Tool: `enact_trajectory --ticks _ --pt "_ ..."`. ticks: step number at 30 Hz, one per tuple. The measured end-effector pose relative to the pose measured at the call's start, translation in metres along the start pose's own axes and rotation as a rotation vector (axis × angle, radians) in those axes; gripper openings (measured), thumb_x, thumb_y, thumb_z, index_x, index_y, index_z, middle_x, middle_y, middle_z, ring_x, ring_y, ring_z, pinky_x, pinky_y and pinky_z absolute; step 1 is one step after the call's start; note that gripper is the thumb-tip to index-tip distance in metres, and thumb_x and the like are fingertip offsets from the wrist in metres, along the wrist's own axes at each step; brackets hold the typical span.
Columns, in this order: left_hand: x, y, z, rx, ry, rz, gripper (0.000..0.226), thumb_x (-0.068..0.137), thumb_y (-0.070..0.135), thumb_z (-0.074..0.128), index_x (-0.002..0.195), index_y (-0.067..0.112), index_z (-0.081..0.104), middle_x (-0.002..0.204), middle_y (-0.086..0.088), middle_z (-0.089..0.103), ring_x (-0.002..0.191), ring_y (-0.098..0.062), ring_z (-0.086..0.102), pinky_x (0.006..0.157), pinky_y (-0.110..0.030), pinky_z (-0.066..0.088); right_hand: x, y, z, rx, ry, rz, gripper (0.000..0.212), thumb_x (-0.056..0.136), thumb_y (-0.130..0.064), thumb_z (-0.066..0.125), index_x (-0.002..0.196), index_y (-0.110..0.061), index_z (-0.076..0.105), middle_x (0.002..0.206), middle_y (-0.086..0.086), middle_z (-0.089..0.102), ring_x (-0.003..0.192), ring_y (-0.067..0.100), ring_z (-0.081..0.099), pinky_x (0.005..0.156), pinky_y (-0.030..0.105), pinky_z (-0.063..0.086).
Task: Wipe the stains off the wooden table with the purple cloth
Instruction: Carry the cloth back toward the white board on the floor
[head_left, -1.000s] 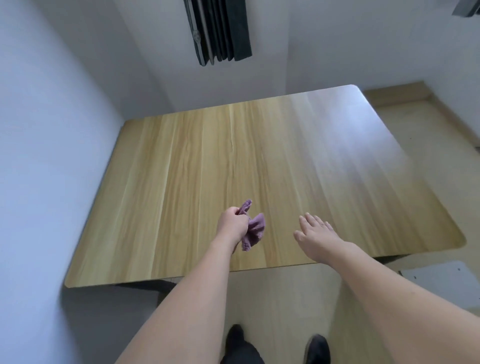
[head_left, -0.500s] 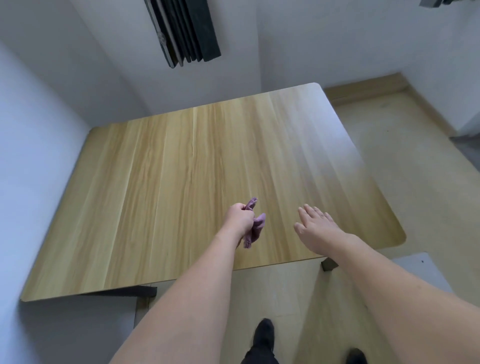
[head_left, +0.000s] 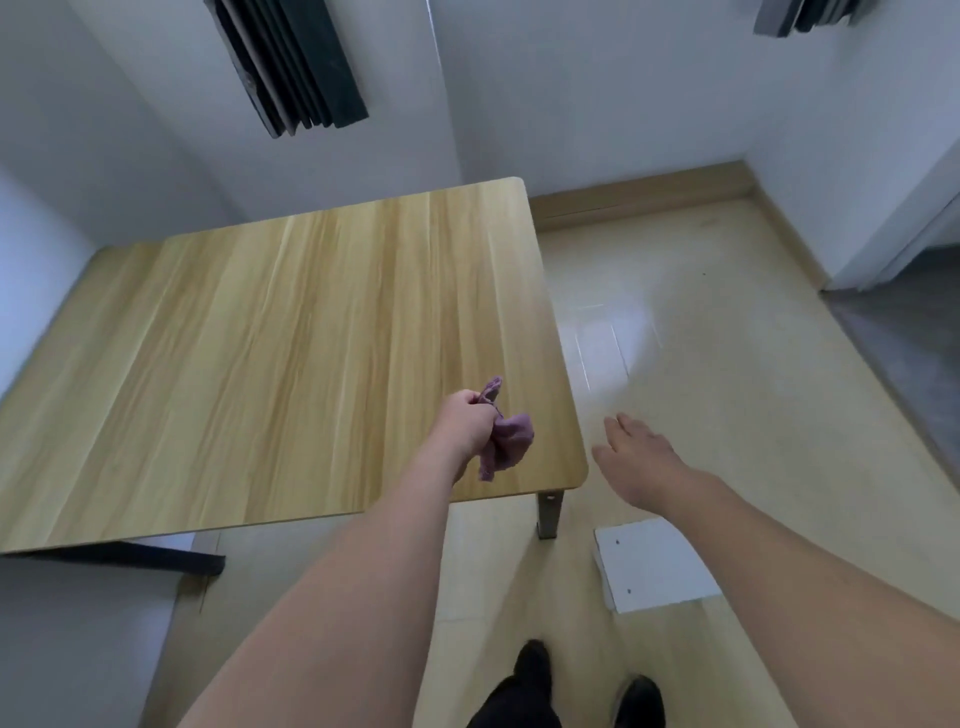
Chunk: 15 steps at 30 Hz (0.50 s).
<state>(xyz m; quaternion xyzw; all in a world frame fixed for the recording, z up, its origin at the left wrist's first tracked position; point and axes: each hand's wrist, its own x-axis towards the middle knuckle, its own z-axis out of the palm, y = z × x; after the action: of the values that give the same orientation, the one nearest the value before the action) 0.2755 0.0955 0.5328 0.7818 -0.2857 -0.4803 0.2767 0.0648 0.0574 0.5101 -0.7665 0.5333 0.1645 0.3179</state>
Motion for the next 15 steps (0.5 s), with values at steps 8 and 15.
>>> enact_trajectory --ticks 8,15 --pt "0.007 0.024 0.111 -0.076 -0.049 -0.076 0.025 0.090 0.005 0.044 0.110 0.005 0.059 0.066 -0.012 0.067 0.066 -0.024 0.069 0.081 -0.041 0.058 0.003 0.095 -0.012 -0.042 -0.014 0.013 0.056 0.101 -0.024 0.019 0.153 -0.004 0.010 0.163 0.013 -0.002 0.150 0.024 -0.002 0.120 0.045 0.005" --pt "0.007 0.019 0.209 -0.070 -0.036 -0.128 0.014 0.087 0.007 0.049 0.095 0.009 0.060 0.065 -0.009 0.063 0.065 -0.022 0.063 0.071 -0.032 0.055 0.013 0.204 -0.005 0.012 -0.070 0.070 0.059 0.100 -0.025 0.023 0.154 -0.006 0.009 0.163 0.012 -0.001 0.150 0.023 0.000 0.119 0.042 0.004"
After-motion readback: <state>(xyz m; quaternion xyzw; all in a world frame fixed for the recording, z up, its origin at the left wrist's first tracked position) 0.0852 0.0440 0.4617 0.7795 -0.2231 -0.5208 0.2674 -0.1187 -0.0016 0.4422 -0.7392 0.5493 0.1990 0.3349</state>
